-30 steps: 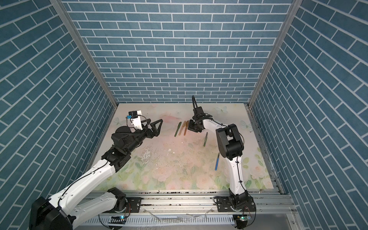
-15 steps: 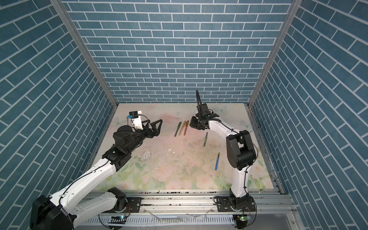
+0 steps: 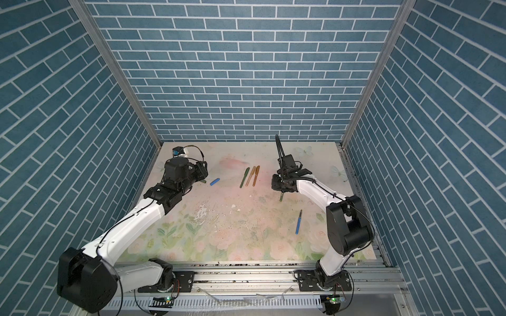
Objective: Insert the pens into the pen caps
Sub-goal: 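Set the capped brown pen down beside the tan pen with the right gripper, then move the right gripper above the green pen while the left gripper moves over the caps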
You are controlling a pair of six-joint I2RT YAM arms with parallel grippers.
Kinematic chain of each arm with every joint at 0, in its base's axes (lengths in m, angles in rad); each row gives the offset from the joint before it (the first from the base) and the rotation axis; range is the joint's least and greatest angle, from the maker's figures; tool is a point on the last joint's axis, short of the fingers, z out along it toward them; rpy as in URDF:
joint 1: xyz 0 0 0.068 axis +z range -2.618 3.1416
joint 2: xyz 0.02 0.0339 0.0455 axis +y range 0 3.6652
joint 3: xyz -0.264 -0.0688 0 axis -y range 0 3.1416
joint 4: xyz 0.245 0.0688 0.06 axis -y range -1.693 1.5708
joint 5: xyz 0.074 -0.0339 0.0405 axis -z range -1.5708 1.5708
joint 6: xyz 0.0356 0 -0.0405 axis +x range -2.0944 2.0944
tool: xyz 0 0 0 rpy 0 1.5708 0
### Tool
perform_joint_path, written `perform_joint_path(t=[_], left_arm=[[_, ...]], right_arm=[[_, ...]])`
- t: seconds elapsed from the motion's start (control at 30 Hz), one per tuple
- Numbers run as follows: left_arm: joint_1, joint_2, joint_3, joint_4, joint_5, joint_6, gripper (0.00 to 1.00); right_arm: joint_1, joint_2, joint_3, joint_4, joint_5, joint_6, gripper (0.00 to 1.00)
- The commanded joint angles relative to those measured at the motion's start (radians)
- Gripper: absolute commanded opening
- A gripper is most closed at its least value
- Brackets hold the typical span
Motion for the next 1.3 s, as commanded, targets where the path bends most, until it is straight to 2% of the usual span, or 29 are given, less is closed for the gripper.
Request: perform_joint_path(t=[0.0, 0.1, 0.23, 0.27, 0.33, 0.5, 0.7, 1.03, 1.27], left_arm=[[0.065, 0.084, 0.051, -0.135, 0.023, -0.032, 0.44], [0.132, 0.163, 0.109, -0.159, 0.104, -0.077, 0.37], [0.162, 0.291, 0.229, -0.284, 0.078, -0.125, 0.34], [0.162, 0.321, 0.260, -0.317, 0.056, -0.133, 0.34], [0.162, 0.397, 0.332, -0.407, 0.008, -0.153, 0.43], [0.167, 0.553, 0.470, -0.545, -0.058, -0.214, 0.46], [0.168, 0.669, 0.569, -0.587, -0.038, -0.273, 0.46], [0.168, 0.826, 0.681, -0.630, -0.036, -0.258, 0.41], [0.168, 0.869, 0.684, -0.605, -0.023, -0.265, 0.37]], right_arm=[[0.000, -0.098, -0.041, 0.030, 0.032, -0.073, 0.25], [-0.002, -0.143, -0.086, 0.062, 0.110, -0.111, 0.25], [-0.003, -0.207, -0.192, 0.169, 0.194, -0.128, 0.25], [-0.002, -0.222, -0.218, 0.196, 0.204, -0.127, 0.26], [-0.004, -0.258, -0.271, 0.247, 0.209, -0.116, 0.28], [-0.003, -0.342, -0.345, 0.298, 0.223, -0.099, 0.29], [-0.003, -0.380, -0.422, 0.380, 0.247, -0.066, 0.28], [-0.004, -0.367, -0.435, 0.406, 0.228, -0.047, 0.27], [-0.002, -0.358, -0.440, 0.416, 0.223, -0.045, 0.27]])
